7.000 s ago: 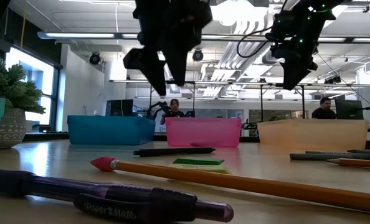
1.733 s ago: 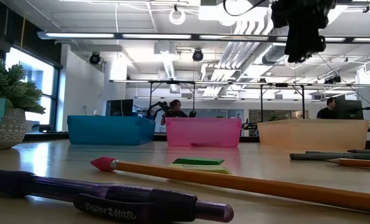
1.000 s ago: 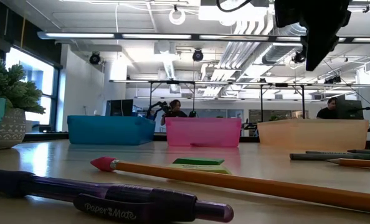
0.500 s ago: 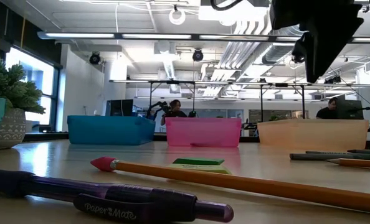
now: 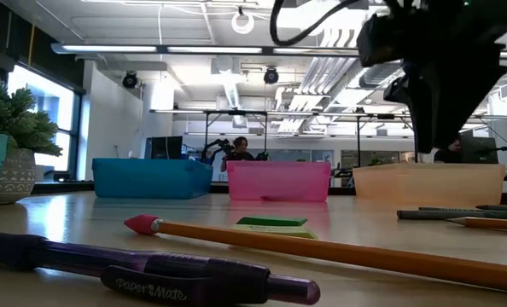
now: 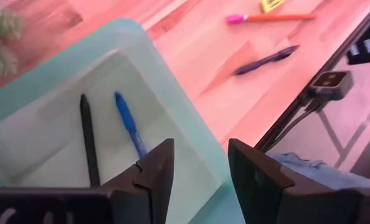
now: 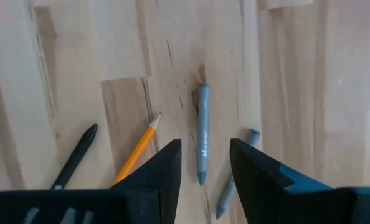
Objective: Sort crayons/erasers/pens/pencils in bins
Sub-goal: Put the bottom gray crayon into the pink bin
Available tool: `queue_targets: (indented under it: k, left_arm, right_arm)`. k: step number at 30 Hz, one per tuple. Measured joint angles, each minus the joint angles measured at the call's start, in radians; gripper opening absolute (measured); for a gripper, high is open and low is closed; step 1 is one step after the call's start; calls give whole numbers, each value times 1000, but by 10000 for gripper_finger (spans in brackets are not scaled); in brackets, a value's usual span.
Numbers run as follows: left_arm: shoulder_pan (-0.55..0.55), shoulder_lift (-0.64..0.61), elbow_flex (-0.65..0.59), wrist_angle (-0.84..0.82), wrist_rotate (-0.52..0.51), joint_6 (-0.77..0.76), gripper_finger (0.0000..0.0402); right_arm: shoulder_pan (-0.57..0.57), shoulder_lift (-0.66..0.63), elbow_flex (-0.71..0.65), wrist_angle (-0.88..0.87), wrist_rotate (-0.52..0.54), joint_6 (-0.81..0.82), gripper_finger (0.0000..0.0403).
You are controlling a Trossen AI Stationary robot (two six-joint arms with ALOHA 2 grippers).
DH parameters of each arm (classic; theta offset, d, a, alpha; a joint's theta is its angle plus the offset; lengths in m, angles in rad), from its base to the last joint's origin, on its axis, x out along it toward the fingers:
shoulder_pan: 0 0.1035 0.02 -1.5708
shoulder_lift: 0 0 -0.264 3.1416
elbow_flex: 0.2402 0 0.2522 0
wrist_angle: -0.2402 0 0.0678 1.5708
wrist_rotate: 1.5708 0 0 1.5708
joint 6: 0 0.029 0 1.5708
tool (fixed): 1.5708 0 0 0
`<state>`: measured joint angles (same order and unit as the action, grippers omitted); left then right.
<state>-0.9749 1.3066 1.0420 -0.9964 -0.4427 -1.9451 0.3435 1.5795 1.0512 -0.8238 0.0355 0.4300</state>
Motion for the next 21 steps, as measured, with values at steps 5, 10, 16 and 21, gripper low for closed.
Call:
queue_targets:
  k: [5, 10, 16, 21]
  left_arm:
    - [0, -6, 0, 0, -15, 12, 138]
    - [0, -6, 0, 6, -14, 30, 136]
    - [2, -6, 0, 7, -14, 29, 136]
    - [2, -6, 0, 8, -11, 29, 136]
  right_arm:
    - [0, 63, 0, 56, -15, -41, 129]
    - [0, 120, 0, 101, -17, -43, 129]
    - [-2, 183, 0, 108, 5, -42, 129]
    - [-3, 223, 0, 108, 18, -36, 129]
